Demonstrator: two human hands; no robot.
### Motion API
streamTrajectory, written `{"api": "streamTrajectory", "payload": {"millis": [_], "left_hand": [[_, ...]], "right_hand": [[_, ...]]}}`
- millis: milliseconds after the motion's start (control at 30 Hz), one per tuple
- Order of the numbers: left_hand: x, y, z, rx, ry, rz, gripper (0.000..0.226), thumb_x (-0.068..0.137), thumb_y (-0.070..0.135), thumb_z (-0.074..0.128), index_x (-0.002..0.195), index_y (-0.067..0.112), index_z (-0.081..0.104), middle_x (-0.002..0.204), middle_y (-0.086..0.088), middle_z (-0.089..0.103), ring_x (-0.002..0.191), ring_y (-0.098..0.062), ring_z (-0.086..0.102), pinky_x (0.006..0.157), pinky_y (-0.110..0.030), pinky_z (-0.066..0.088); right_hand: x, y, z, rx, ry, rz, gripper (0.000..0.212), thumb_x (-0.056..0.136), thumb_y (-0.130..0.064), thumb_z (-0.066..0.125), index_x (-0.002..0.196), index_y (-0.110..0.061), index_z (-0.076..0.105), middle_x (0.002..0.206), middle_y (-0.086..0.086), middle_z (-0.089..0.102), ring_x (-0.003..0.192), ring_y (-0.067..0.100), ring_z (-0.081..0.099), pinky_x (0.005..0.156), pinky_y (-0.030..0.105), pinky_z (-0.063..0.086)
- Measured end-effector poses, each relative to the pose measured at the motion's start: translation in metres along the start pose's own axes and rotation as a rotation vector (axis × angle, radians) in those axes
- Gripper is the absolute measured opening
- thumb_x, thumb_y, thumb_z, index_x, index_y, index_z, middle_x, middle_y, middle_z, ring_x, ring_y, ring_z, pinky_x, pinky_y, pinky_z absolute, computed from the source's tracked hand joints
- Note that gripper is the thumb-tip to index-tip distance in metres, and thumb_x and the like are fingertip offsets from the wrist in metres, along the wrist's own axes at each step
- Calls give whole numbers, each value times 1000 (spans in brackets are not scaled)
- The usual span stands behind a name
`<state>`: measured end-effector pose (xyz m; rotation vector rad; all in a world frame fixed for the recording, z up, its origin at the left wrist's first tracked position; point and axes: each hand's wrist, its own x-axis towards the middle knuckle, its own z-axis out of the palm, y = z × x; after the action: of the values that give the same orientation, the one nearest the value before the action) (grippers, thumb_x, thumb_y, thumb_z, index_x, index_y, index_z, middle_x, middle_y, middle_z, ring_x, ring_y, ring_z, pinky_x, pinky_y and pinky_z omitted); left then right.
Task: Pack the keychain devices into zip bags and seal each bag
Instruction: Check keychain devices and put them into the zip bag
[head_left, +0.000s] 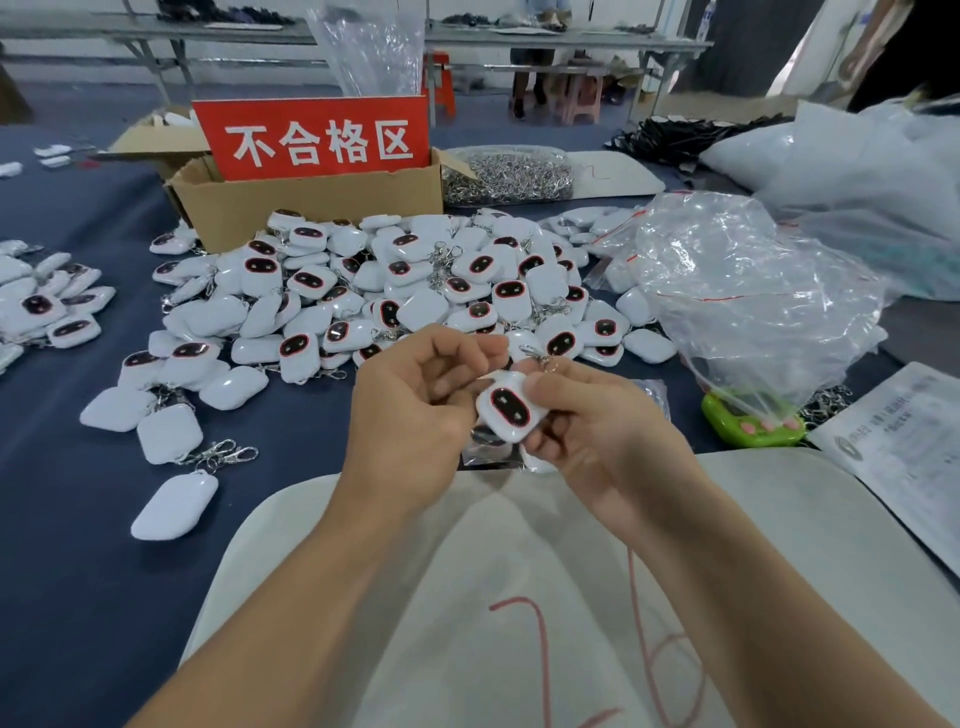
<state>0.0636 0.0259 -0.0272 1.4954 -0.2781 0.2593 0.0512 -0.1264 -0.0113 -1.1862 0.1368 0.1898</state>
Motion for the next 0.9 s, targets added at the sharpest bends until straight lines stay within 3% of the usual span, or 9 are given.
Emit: {"api": "streamTrajectory", "payload": {"millis": [67,167,267,367,433,567,667,767,900], "left_hand": [[1,0,-1,19,40,-51,26,80,-3,78,82,22,72,91,-2,80,87,-23,78,78,-35,63],[2,0,0,13,56,-149,11,78,19,74,88,22,80,85,-10,79,82,-36,76,81,-53,63],[3,3,2,-6,-19,-170,23,71,32,76,91,23,83,90,-7,79,86,-27,75,79,-42,64],[4,6,2,43,-47,-119,19,83,20,81,93,36,83,92,2,81,84,-10,74,73,-23,58],[5,7,0,-18,23,-146,21,90,15,77,91,35,84,91,2,81,78,-6,71,66,-18,54],[6,9,0,-117,95,-259,18,92,18,72,85,29,85,91,3,80,73,-6,69,57,-15,49],[6,10,-4,-185,84,-308,11,79,31,75,85,30,85,76,5,74,63,-7,57,54,-14,44],[7,8,-5,-165,47,-306,12,84,26,73,86,27,85,61,6,62,51,-7,46,52,-15,42],[8,8,-7,-148,-34,-299,17,85,28,70,92,28,85,57,2,53,51,-8,45,56,-16,43]], "right_hand": [[0,1,-1,18,10,-34,16,96,-1,60,87,-7,72,77,10,72,64,19,64,58,23,51],[0,2,-1,79,100,-111,8,94,3,63,93,-4,67,84,16,74,72,26,71,65,28,57],[0,4,-1,111,180,-170,10,93,4,66,90,-5,65,88,19,70,70,25,72,72,30,61],[0,3,-1,44,175,-175,14,92,4,68,87,-8,64,84,15,68,71,24,69,72,30,60],[-1,2,-2,-69,131,-165,13,89,4,70,92,-8,65,77,13,69,66,23,68,66,31,58],[-5,3,-1,-266,-56,-142,26,87,7,67,110,-5,68,71,15,69,61,23,62,58,27,50],[-6,2,1,-213,-144,-85,13,96,0,60,101,-2,72,79,19,70,63,23,63,59,27,52],[-6,2,2,-156,-194,-33,30,102,-10,54,85,-12,78,82,21,72,67,26,66,59,28,55],[-6,2,2,-125,-208,-56,27,102,-8,50,95,-3,76,87,23,72,69,28,66,60,29,55]]}}
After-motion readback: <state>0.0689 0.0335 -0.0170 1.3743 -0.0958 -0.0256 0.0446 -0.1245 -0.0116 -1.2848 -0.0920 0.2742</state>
